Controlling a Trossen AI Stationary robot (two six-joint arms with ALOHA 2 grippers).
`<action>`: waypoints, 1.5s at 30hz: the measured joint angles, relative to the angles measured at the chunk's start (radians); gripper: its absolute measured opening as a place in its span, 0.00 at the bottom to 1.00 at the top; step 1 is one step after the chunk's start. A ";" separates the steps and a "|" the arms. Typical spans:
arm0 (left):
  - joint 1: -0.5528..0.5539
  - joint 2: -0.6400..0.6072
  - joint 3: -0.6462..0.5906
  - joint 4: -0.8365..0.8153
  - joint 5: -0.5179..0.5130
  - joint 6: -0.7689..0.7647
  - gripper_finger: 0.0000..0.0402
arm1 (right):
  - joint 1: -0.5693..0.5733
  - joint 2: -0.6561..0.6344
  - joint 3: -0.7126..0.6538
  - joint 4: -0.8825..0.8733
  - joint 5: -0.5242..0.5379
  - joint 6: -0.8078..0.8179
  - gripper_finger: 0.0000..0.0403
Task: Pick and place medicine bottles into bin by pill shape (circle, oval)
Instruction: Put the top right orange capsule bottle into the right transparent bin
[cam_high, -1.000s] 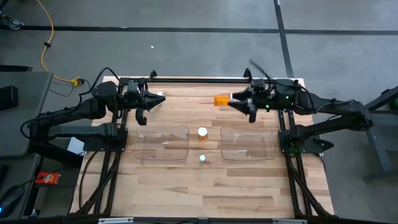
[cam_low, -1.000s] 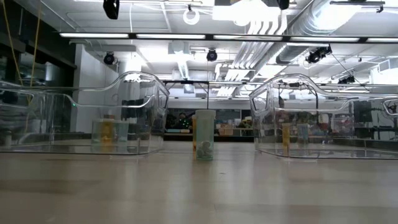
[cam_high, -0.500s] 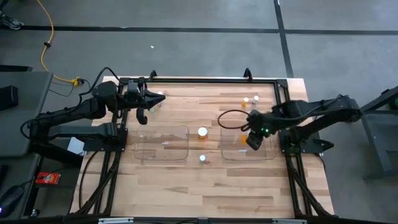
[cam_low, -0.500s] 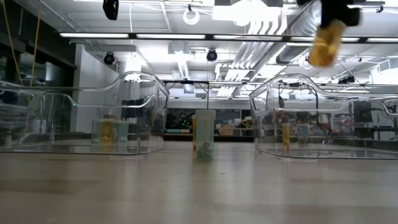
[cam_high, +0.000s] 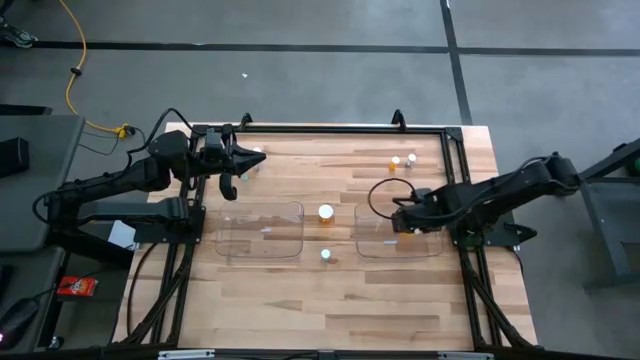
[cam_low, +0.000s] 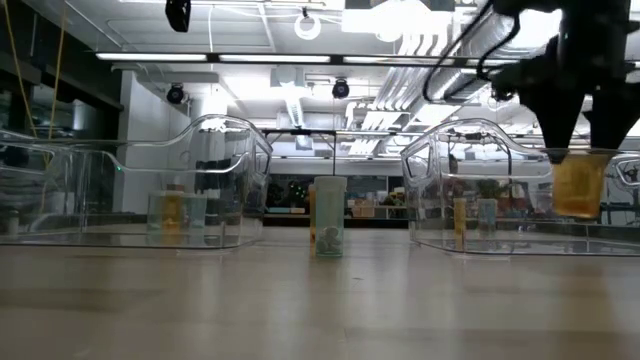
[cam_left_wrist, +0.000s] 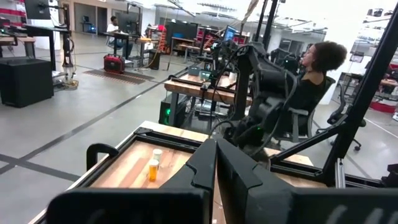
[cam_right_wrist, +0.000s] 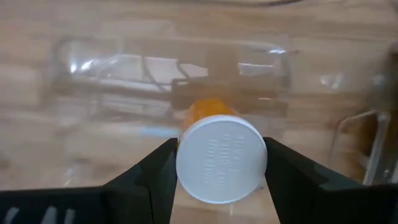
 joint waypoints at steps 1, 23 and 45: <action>0.000 0.000 0.000 0.000 0.000 0.000 0.01 | -0.010 0.000 -0.011 0.000 0.000 0.003 0.46; 0.000 0.000 0.000 -0.003 -0.028 0.000 0.01 | -0.091 -0.001 -0.073 0.001 0.045 -0.047 0.47; 0.000 0.000 0.000 -0.003 -0.048 0.000 0.01 | -0.091 -0.043 -0.010 -0.025 0.102 -0.133 0.65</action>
